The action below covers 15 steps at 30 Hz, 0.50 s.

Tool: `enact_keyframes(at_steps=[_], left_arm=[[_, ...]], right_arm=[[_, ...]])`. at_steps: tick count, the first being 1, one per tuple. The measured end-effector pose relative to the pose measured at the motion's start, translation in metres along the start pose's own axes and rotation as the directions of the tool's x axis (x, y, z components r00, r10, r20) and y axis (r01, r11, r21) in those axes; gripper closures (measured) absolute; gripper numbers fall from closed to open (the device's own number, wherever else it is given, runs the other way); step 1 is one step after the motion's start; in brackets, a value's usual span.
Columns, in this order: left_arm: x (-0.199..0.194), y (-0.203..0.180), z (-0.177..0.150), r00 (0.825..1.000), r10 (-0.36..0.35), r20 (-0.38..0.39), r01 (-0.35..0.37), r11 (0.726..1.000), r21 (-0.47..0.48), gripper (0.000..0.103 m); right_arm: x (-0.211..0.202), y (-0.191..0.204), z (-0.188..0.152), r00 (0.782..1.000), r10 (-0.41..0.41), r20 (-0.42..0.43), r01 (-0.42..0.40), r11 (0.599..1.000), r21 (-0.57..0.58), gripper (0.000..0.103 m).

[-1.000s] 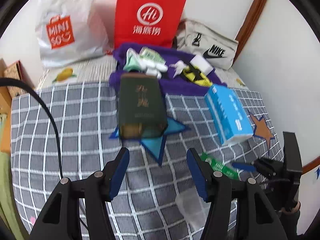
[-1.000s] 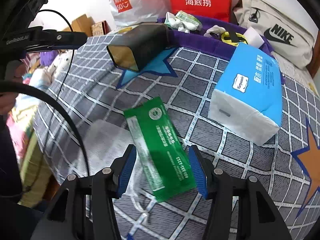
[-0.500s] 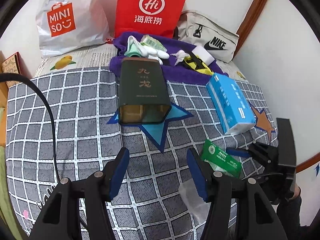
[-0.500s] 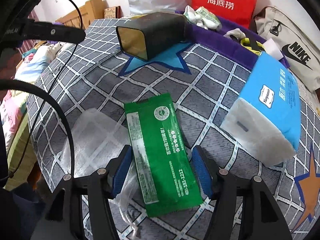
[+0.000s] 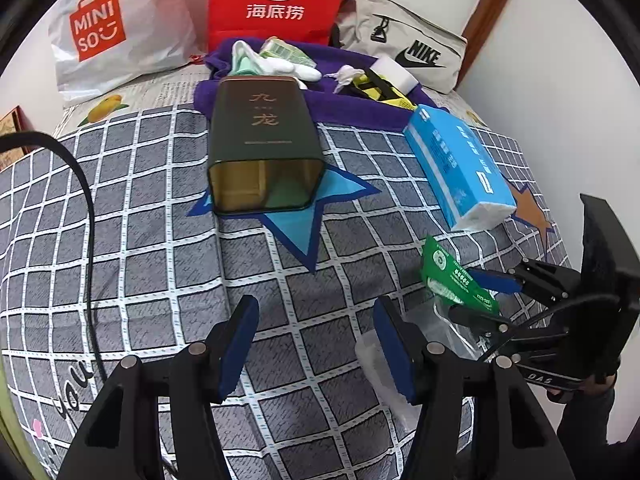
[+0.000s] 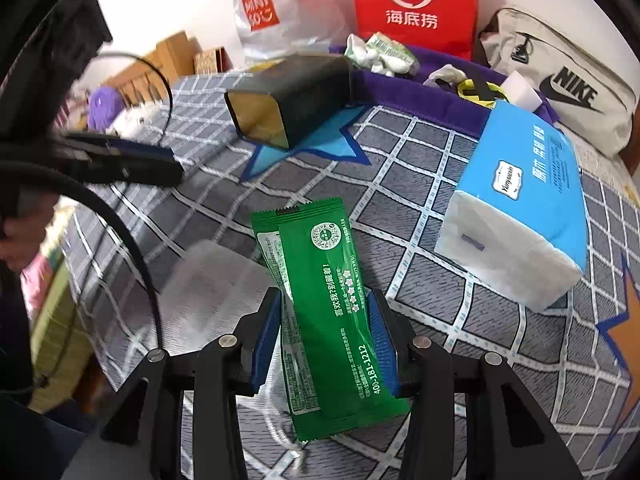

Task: Organize soft objects
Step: 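Grasp the dark green sachet on the bed cover with the right tool, then grasp and lift the white mesh bag with the left tool while the right tool holds the sachet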

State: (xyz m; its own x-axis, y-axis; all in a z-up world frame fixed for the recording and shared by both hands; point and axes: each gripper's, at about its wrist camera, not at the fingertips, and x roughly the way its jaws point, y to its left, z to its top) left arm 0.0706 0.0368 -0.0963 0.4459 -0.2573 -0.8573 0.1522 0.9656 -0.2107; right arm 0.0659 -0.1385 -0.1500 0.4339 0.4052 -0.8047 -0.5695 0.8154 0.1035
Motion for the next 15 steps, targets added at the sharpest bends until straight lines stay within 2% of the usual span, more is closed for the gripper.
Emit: enact_keyframes(at_steps=[4,9,14,15], left_arm=[[0.007,-0.013,-0.007,0.999,-0.048,-0.003,0.048,0.996,0.078,0.045],[0.028,-0.034,-0.016,0.994,-0.095,-0.051,0.102,0.982,0.160,0.045],[0.045,-0.050,-0.021,0.970,-0.212,-0.116,0.231,0.955,0.187,0.043],[0.047,-0.057,-0.024,0.971,-0.211,-0.117,0.231,0.950,0.211,0.037]], right_arm=[[-0.011,-0.004,-0.001,1.000,-0.026,0.013,0.026,0.999,0.028,0.059],[-0.027,-0.015,-0.010,0.998,-0.059,0.023,0.058,0.996,0.068,0.059],[-0.038,-0.027,-0.022,0.997,-0.080,0.019,0.078,0.991,0.112,0.059],[-0.040,-0.030,-0.024,0.996,-0.085,0.019,0.083,0.990,0.118,0.059]])
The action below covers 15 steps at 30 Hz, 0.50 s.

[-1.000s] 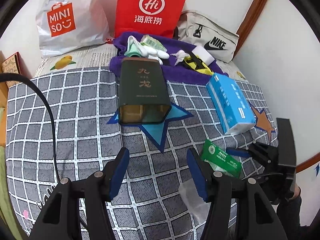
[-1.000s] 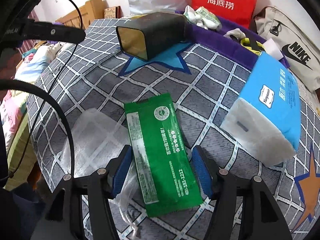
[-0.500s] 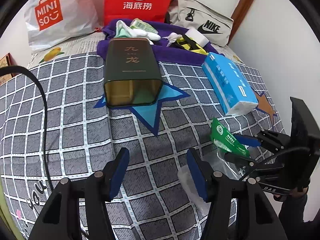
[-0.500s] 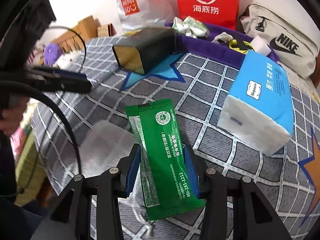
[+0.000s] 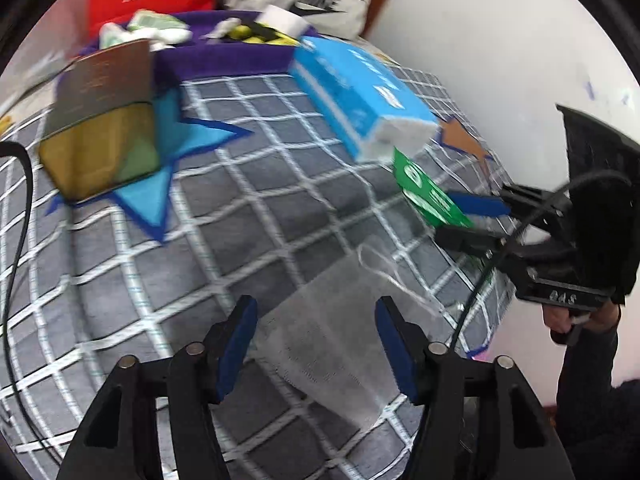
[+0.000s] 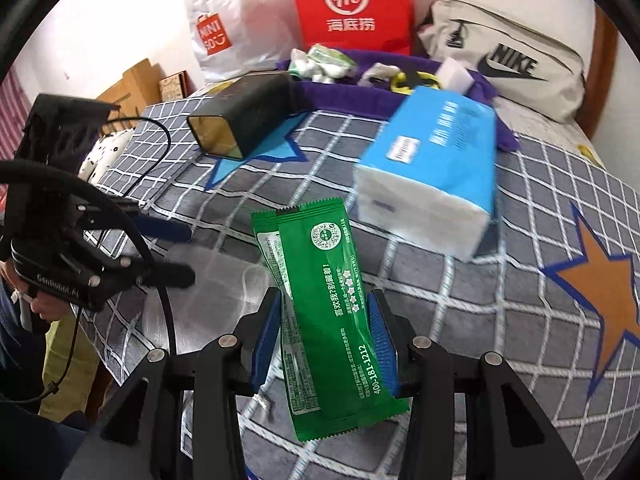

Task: Organize soft objects
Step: 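Grasp and lift the white mesh bag with the left tool while the right tool holds the sachet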

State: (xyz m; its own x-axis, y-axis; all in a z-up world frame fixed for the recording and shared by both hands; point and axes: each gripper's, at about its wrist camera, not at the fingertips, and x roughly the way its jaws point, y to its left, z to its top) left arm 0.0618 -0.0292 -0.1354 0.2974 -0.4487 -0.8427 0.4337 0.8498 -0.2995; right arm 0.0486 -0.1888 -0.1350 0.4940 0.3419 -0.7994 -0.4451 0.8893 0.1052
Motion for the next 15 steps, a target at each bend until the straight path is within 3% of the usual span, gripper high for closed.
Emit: enact_keyframes(at_steps=[4,8,13,15], left_arm=[[0.007,-0.023,-0.008,0.998,0.057,0.013,-0.058,0.991,0.118,0.021],[0.014,-0.040,-0.016,0.991,0.136,0.020,-0.137,0.964,0.226,0.014],[0.019,-0.051,-0.023,0.983,0.182,0.026,-0.181,0.934,0.308,0.002],[0.019,-0.049,-0.021,0.984,0.176,0.027,-0.176,0.941,0.289,0.002]], right_arm=[[-0.005,-0.014,-0.008,1.000,-0.005,0.006,0.005,0.999,0.046,0.059],[-0.007,-0.025,-0.014,1.000,0.009,0.003,-0.009,0.996,0.092,0.059],[-0.006,-0.031,-0.017,1.000,0.008,-0.002,-0.008,0.994,0.109,0.059],[-0.006,-0.032,-0.017,1.000,0.015,0.001,-0.015,0.994,0.112,0.059]])
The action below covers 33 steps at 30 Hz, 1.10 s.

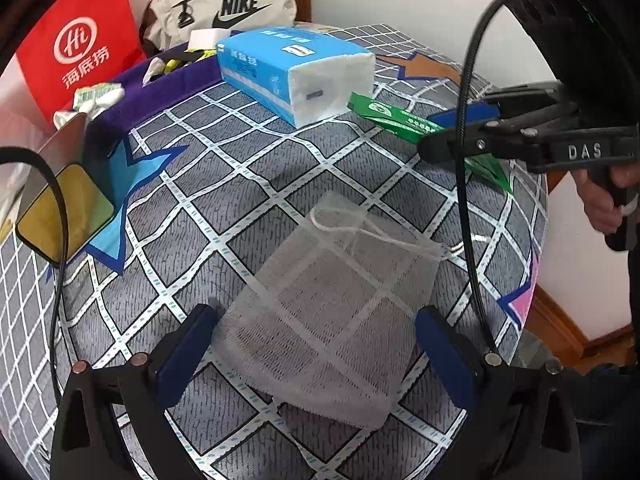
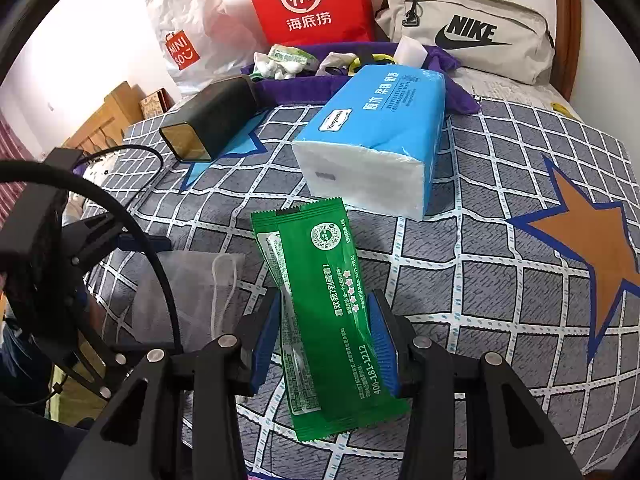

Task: Organize soft objects
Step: 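Grasp and lift the white mesh bag with the left tool while the right tool holds the sachet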

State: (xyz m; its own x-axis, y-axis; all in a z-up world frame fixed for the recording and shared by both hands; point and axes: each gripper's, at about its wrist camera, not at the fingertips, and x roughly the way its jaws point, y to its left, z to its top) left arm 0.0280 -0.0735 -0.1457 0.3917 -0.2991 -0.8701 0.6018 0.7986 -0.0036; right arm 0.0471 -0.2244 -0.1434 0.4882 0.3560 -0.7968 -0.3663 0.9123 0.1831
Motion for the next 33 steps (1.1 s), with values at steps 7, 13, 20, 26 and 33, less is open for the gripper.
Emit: enact_keyframes(at_steps=[7,13,20,26,33], left_arm=[[-0.005,0.003,-0.001,0.999,0.041,0.035,-0.039,0.999,-0.037,0.025],[-0.013,0.028,0.003,0.998,0.048,0.044,-0.041,0.988,-0.146,0.073],[-0.022,0.033,-0.003,0.997,0.024,0.068,-0.012,0.986,-0.165,0.091],[-0.035,0.048,-0.001,0.994,0.020,0.111,0.004,0.978,-0.209,0.093],[-0.050,0.070,0.008,0.988,0.036,0.147,0.004,0.965,-0.263,0.093]], right_arm=[[0.001,0.002,0.002,1.000,0.006,0.000,-0.006,1.000,-0.007,0.059],[0.003,0.009,0.003,1.000,0.015,-0.005,-0.015,1.000,-0.025,0.059],[0.006,0.012,0.004,1.000,0.021,-0.007,-0.021,1.000,-0.021,0.059],[0.001,0.013,0.006,1.000,0.023,0.004,-0.023,1.000,-0.018,0.059],[-0.005,0.022,0.013,0.999,0.030,0.024,-0.029,0.999,-0.030,0.059]])
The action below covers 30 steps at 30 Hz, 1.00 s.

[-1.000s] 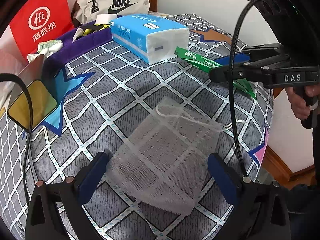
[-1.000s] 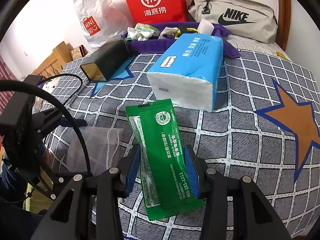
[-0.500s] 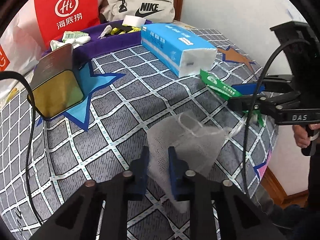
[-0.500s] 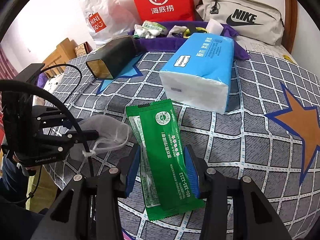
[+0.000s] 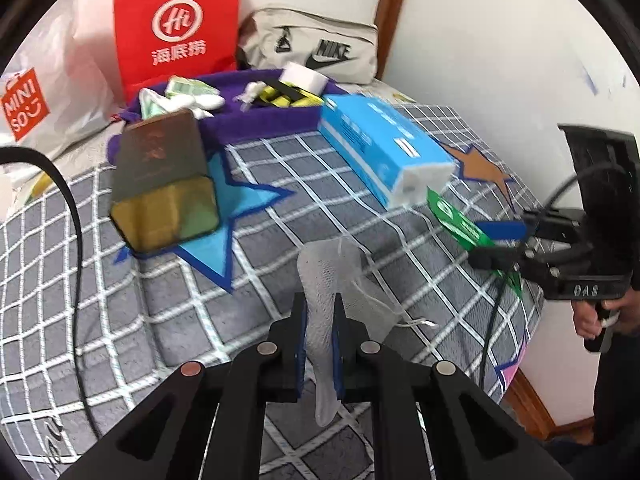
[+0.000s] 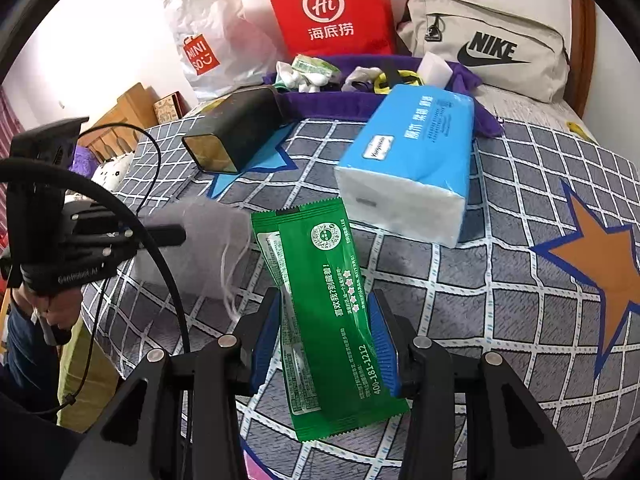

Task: Organize soft objects
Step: 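Grasp and lift the white mesh bag with the left tool while the right tool holds the sachet, then carry the white mesh bag and green sachet over the purple towel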

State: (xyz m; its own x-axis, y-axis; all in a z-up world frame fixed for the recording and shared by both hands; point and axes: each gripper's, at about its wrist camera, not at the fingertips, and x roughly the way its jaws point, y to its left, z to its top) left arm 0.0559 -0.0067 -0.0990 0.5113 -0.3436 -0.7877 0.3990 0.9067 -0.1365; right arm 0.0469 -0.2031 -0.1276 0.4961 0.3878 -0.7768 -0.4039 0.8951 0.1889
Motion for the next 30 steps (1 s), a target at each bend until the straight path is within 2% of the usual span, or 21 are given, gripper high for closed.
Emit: enact_keyframes(at_steps=[8,20,30], left_arm=[[-0.019,0.017,0.018,0.999,0.006,0.051,-0.004,0.999,-0.041,0.093],[-0.038,0.030,0.042,0.994,-0.006,0.111,0.016,0.996,-0.088,0.093],[-0.049,0.054,0.070,0.988,0.068,0.140,-0.049,0.990,-0.133,0.093]], right_arm=[[-0.009,0.011,0.012,0.999,0.011,0.034,-0.011,1.000,-0.009,0.059],[-0.028,0.017,0.051,0.995,0.019,0.097,-0.014,0.999,-0.051,0.059],[-0.020,0.017,0.095,0.992,0.021,0.126,-0.014,0.999,-0.052,0.059]])
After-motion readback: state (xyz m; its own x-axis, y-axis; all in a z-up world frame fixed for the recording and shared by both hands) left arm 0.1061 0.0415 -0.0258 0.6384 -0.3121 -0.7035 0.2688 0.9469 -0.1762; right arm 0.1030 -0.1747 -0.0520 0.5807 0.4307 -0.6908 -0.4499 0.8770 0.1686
